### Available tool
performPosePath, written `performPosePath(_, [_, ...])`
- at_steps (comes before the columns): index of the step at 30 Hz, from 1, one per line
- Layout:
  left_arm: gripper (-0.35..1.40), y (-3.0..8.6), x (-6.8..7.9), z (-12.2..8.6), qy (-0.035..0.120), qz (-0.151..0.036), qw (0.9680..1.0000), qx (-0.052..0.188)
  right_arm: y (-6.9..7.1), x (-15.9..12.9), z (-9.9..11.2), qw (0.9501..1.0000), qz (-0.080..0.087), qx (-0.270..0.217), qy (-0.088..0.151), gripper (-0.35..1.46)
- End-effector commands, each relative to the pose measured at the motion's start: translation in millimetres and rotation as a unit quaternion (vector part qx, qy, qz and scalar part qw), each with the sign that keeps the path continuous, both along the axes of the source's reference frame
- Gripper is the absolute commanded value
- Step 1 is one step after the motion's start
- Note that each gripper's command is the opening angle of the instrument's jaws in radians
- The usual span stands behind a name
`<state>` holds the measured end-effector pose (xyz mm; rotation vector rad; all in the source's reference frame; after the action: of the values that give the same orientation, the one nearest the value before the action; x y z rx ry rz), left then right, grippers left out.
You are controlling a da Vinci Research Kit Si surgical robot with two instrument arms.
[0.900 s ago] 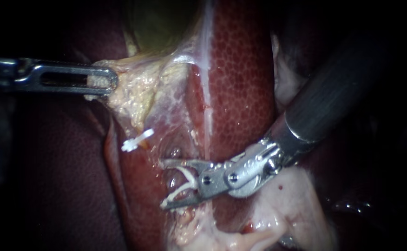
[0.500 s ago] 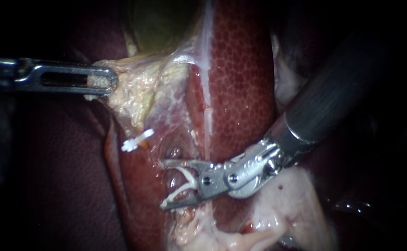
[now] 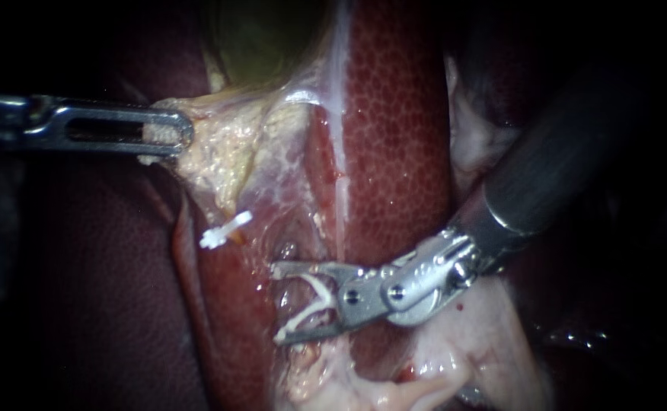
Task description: Clipping second clip right tube
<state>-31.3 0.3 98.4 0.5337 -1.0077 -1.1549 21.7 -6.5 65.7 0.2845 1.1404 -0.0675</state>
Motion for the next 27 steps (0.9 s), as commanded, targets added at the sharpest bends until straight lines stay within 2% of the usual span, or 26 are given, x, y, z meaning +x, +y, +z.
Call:
performPosePath(1, [-0.35, 0.0, 0.0, 0.0, 0.0, 0.0, 1.0, 0.0, 0.1, -0.2, -0.2, 1.0, 0.001, 0.003, 0.001, 0.6])
performPosePath(9, [-0.35, 0.0, 0.1, 0.0, -0.001, -0.001, 1.0, 0.003, 1.4, -2.4, -2.3, 0.9998, 0.006, 0.021, 0.005, 0.59])
performPosePath(17, [-0.35, 0.0, 0.1, 0.0, -0.001, -0.001, 1.0, 0.003, 3.2, -5.7, -4.9, 0.9987, 0.014, 0.049, 0.008, 0.58])
performPosePath(22, [-0.35, 0.0, 0.1, 0.0, -0.001, -0.001, 1.0, 0.003, 3.6, -6.9, -5.0, 0.997, 0.023, 0.074, 0.002, 0.56])
performPosePath(27, [-0.35, 0.0, 0.1, 0.0, -0.001, -0.001, 1.0, 0.003, 3.6, -7.2, -4.4, 0.9927, 0.041, 0.113, -0.009, 0.56])
